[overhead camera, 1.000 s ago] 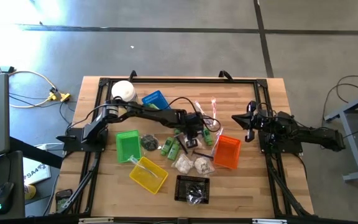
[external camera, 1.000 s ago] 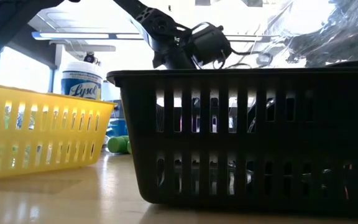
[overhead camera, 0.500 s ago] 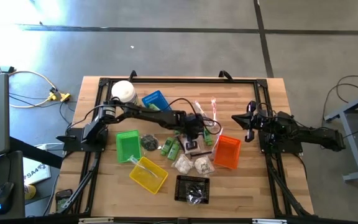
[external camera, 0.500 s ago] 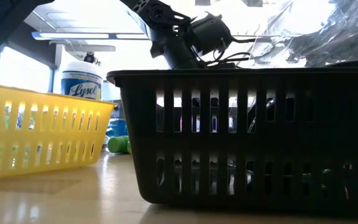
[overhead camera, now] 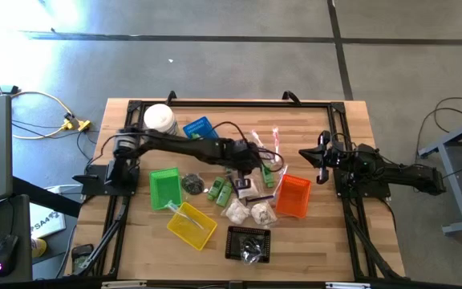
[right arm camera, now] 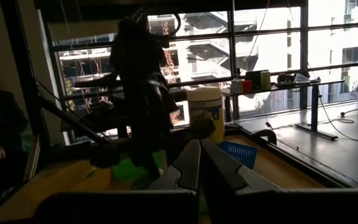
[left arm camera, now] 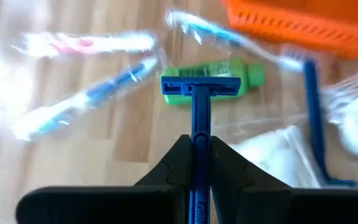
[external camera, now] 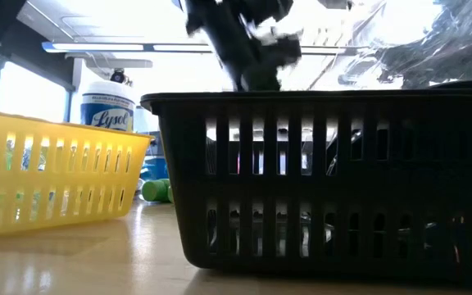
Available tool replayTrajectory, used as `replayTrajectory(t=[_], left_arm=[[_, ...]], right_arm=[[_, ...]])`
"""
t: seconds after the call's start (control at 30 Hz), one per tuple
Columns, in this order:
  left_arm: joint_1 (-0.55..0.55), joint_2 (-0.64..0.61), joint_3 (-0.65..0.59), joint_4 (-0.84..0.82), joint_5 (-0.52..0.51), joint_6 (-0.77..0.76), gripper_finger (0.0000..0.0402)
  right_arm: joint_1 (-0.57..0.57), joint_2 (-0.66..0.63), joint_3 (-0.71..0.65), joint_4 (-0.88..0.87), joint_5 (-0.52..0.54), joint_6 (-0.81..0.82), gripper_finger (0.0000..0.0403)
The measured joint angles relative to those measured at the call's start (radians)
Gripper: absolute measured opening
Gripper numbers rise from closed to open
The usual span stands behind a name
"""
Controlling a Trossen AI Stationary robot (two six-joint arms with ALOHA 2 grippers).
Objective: Pick & Place Travel size toiletries
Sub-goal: Put the blue razor into the green bin
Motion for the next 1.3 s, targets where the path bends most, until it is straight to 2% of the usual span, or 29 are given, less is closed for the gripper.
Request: replayTrajectory(t=[0.23, 0.33, 0.47, 0.57, 0.77, 0.97, 1.1, 1.3], left_arm=[[-0.03, -0.218, 0.0, -0.147, -0.114, 0.02, 0.0027], [-0.06, -0.326, -0.006, -0.162, -0.158, 0.039, 0.0027], [-0.109, -0.497, -0.077, -0.124, -0.196, 0.059, 0.0027], [-0.138, -0.642, -0.181, -0.043, -0.262, 0.043, 0.0027], [-0.172, -0.922, -0.466, 0.096, -0.362, -0.031, 0.0027], [-0.212, -1.158, -0.746, 0.349, -0.397, -0.046, 0.0027], [-0.229, -1.255, -0.911, 0.45, -0.414, -0.085, 0.0027], [-0.229, -1.305, -1.074, 0.501, -0.419, -0.148, 0.0027]], right_arm=[[0.0, 0.0, 0.0, -0.001, -0.038, 0.001, 0.0004], [0.0, 0.0, 0.0, 0.003, -0.044, 0.001, 0.0004], [0.0, 0.0, 0.0, 0.006, -0.047, 0.001, 0.0004], [0.0, 0.0, 0.0, 0.006, -0.048, 0.001, 0.0004], [0.0, 0.0, 0.0, 0.01, -0.04, 0.001, 0.0004], [0.0, 0.0, 0.0, 0.017, -0.04, 0.001, 0.0004], [0.0, 0.0, 0.0, 0.02, -0.04, 0.001, 0.0004], [0.0, 0.0, 0.0, 0.014, -0.04, 0.008, 0.0004]])
